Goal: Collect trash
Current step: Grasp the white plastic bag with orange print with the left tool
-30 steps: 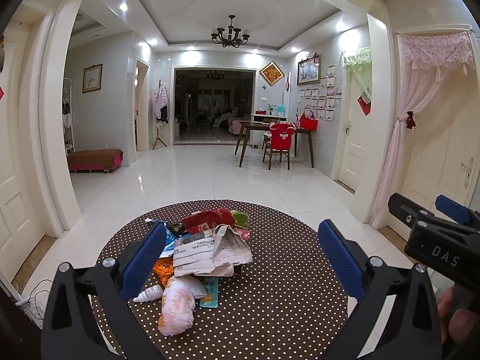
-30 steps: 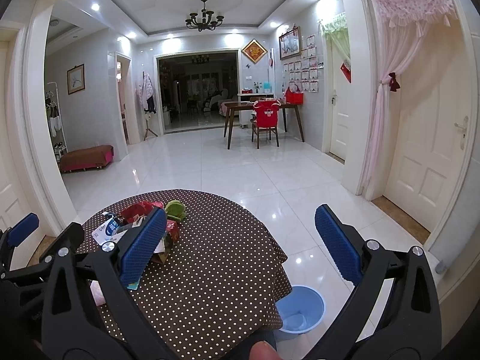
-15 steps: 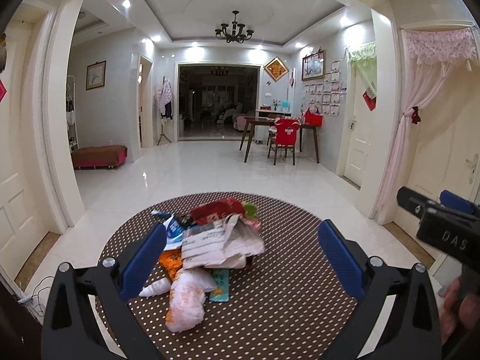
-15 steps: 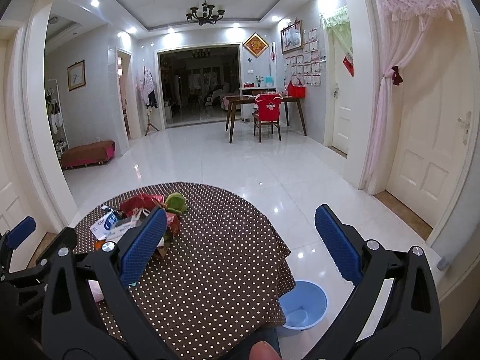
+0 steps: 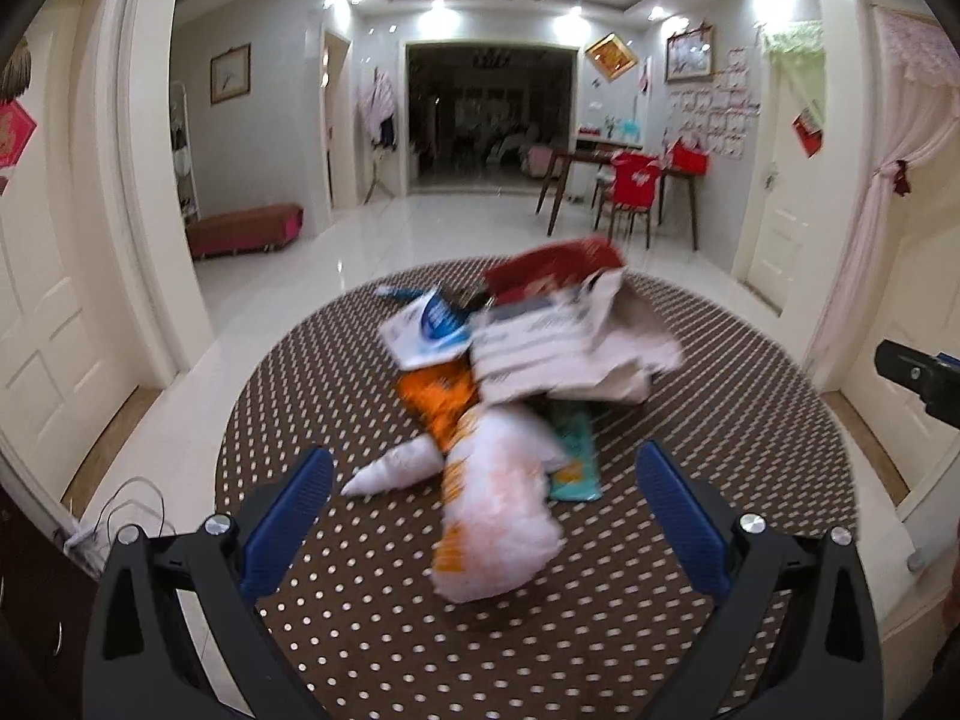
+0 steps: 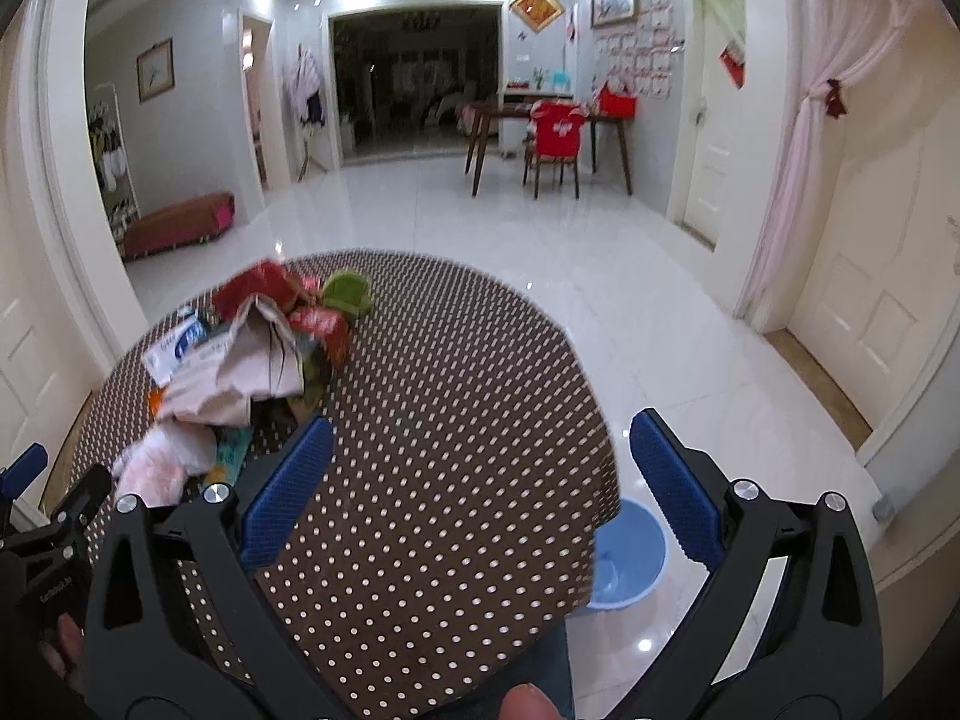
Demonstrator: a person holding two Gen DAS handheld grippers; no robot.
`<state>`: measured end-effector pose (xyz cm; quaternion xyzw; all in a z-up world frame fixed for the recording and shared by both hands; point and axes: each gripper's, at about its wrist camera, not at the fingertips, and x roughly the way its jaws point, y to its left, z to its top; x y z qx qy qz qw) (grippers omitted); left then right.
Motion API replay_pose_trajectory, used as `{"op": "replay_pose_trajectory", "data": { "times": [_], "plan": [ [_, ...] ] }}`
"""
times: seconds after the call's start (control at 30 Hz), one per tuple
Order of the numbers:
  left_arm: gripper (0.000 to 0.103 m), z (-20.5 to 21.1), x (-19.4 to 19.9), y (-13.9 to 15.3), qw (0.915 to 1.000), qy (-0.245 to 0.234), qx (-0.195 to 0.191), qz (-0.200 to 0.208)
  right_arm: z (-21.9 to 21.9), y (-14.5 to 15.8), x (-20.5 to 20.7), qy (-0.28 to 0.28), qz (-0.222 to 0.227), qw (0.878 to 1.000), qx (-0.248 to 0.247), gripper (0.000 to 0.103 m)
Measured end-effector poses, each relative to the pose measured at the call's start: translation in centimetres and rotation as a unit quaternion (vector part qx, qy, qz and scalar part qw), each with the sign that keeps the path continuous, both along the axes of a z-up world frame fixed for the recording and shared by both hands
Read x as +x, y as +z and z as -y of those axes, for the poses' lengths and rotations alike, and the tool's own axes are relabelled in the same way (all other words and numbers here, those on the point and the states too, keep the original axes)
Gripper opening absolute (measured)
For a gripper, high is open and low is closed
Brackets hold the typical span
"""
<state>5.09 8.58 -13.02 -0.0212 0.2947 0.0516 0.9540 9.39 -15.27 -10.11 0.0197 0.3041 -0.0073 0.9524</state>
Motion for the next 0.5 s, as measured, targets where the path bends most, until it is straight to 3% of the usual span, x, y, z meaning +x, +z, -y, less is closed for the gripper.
{"op": "replay_pose_trajectory", "data": {
  "times": [0.23, 0.3, 0.37, 0.5],
  "plan": [
    [0.097, -1.0, 3.5, -3.2, 0.9985, -0.002, 0.014, -0.053, -1.6, -2.7, 1.5, 0.026, -0.037, 0.999, -0.002, 0.097],
    [0.080, -0.7, 4.4, -4.2, 0.9972, -0.022, 0.010, -0.071, -2.0, -3.1, 1.7, 0.033, -0.043, 0.999, 0.000, 0.097],
    [0.048, -0.8, 5.0, -5.0, 0.9949, -0.037, -0.007, -0.094, -2.4, -3.6, 2.1, 0.038, -0.049, 0.998, 0.001, 0.097],
    [0.043, -1.3, 4.6, -5.0, 0.9956, -0.040, -0.024, -0.081, -3.4, -4.2, 2.5, 0.055, -0.059, 0.997, 0.007, 0.097]
  ]
}}
